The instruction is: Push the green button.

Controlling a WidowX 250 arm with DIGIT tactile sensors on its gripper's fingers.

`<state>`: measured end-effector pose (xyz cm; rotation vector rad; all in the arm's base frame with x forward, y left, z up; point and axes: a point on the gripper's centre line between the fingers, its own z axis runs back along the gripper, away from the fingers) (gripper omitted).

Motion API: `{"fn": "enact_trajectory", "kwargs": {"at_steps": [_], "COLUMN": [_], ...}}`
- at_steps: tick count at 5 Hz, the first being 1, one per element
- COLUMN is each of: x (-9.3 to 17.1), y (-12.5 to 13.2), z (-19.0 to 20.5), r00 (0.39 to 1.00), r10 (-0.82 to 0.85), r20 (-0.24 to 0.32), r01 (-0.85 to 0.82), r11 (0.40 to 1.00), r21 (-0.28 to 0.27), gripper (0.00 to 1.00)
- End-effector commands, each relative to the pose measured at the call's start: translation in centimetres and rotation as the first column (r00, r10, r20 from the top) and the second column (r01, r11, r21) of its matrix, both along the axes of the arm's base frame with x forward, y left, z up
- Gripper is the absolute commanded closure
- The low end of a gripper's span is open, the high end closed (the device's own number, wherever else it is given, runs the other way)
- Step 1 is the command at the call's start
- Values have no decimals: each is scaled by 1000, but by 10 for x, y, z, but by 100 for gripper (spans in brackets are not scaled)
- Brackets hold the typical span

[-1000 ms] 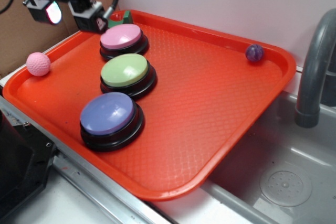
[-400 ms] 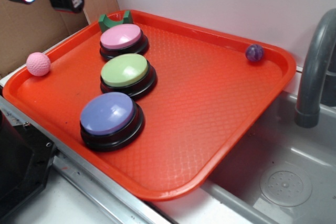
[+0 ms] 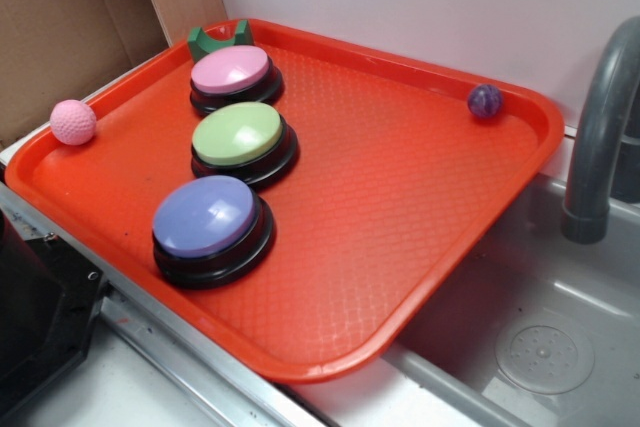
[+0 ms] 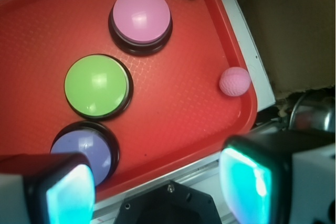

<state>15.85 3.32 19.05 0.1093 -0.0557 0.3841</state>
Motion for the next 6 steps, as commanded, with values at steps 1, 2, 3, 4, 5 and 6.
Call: {"fn": "enact_trajectory", "kwargs": {"at_steps": [1,2,3,4,5,6], "x": [-5,-7,-8,-7,3,4], "y": [0,1,-3,-14,-40,-49], "z": [34,40,44,46,43,43], "r00": [996,995,995,994,987,985], "r10": [8,-1,-6,-34,-119,-152], "r20": [91,100,102,107,105,88], "r01": [-8,2,5,34,116,145], "r11": [1000,1000,1000,999,993,987], "r21": [-6,-10,4,3,36,76], "gripper": [0,0,0,0,0,0]}}
